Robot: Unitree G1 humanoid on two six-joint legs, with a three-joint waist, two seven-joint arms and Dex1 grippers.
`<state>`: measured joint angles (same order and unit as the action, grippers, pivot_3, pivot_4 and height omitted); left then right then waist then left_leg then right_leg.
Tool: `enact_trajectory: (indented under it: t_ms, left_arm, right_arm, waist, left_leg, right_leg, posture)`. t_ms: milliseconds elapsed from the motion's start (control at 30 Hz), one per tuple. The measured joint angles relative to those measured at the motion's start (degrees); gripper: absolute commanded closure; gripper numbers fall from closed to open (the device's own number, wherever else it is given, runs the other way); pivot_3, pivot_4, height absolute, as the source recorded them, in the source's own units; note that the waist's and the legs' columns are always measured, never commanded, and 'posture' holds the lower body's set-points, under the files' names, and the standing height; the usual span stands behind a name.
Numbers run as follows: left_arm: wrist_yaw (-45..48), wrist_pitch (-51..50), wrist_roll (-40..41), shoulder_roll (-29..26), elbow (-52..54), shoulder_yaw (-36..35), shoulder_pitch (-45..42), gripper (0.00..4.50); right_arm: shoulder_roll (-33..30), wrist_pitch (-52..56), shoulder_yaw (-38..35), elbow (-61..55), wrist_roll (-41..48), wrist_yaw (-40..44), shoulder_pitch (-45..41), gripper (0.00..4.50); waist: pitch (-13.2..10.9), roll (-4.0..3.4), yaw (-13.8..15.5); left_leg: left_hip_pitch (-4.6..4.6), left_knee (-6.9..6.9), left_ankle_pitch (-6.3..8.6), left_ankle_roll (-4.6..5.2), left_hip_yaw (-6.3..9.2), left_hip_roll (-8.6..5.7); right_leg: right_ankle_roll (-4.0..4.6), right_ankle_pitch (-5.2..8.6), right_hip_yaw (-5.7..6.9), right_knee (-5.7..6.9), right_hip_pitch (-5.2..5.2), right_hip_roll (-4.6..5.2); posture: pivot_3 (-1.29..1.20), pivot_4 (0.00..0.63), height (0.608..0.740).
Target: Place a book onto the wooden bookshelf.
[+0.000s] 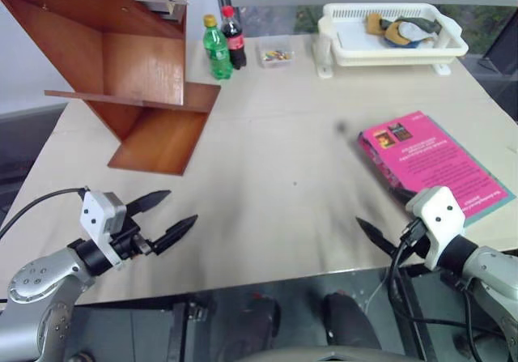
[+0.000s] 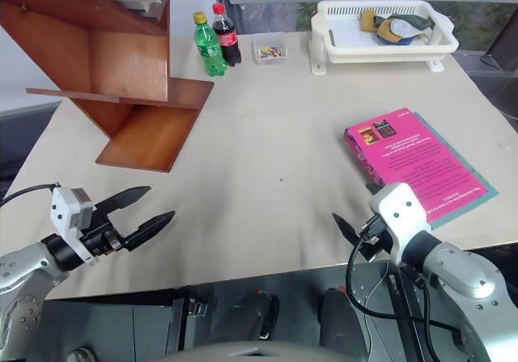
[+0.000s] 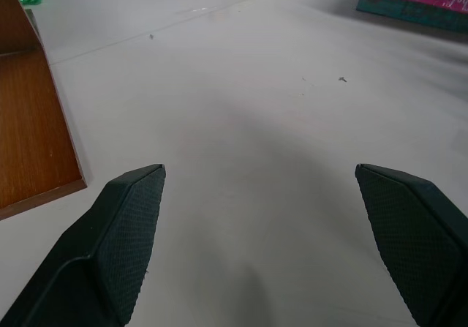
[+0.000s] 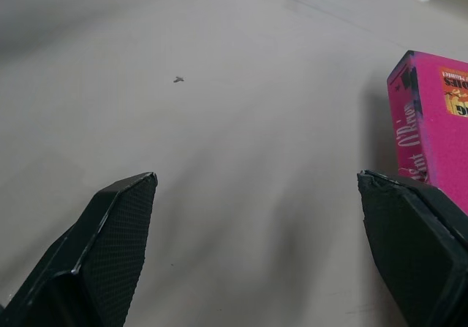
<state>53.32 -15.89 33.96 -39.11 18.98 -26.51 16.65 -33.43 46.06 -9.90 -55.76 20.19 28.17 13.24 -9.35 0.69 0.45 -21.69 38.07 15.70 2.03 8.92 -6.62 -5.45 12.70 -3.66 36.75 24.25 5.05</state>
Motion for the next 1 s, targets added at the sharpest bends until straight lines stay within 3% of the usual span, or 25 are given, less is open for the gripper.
enact_trajectory:
  t_ms: [567, 700, 833, 967, 1000]
  left_arm:
    - [-0.2, 1.8, -3.4, 1.1, -2.1, 7.7, -8.6, 0.05]
    - [-1.2, -4.3, -2.6, -0.8, -0.4, 11.3, -12.3, 0.05]
    - [-1.3, -13.7, 3.2, -0.4, 0.1, 15.5, -19.6, 0.05]
    - [-3.6, -21.5, 7.4, 4.5, -0.4, 21.2, -27.7, 0.05]
    - [-5.4, -23.8, 8.0, 7.9, -1.7, 23.0, -31.6, 0.05]
  right_arm:
    - [-2.9, -2.1, 8.8, 4.9, -6.5, -3.2, -8.6, 0.00]
    - [-3.6, -2.1, 12.3, 5.1, -10.9, -5.3, -10.8, 0.00]
    - [-3.8, -3.8, 14.4, 5.9, -14.1, -6.3, -11.2, 0.00]
    - [-3.7, -4.3, 14.0, 5.5, -17.1, -7.8, -9.5, 0.00]
    - [-3.4, -4.2, 13.7, 5.4, -18.3, -8.7, -8.6, 0.00]
  waist:
    - [0.0, 0.00, 0.3]
    - [0.0, 0.01, 0.4]
    - [0.0, 0.01, 0.4]
    - [0.0, 0.02, 0.2]
    - [0.0, 0.01, 0.5]
  left_leg:
    - [-0.04, -0.01, -0.05, -0.09, 0.02, -0.01]
    - [-0.09, -0.01, -0.10, -0.17, 0.03, -0.01]
    - [-0.10, 0.01, -0.12, -0.19, 0.09, -0.06]
    - [-0.10, 0.01, -0.14, -0.23, 0.09, -0.07]
    - [-0.11, 0.02, -0.14, -0.23, 0.13, -0.09]
  right_leg:
    - [0.01, 0.00, 0.04, -0.01, 0.05, 0.00]
    - [0.01, 0.00, 0.04, 0.00, 0.09, 0.00]
    - [0.00, -0.01, 0.09, 0.00, 0.09, 0.01]
    - [0.01, -0.02, 0.07, 0.03, 0.11, 0.01]
    - [0.00, -0.01, 0.09, 0.06, 0.11, 0.01]
  posture:
    - [0.00, 0.150, 0.740]
    - [0.00, 0.150, 0.740]
    - [0.00, 0.150, 0.740]
    - [0.00, 0.150, 0.740]
    - [0.00, 0.150, 0.740]
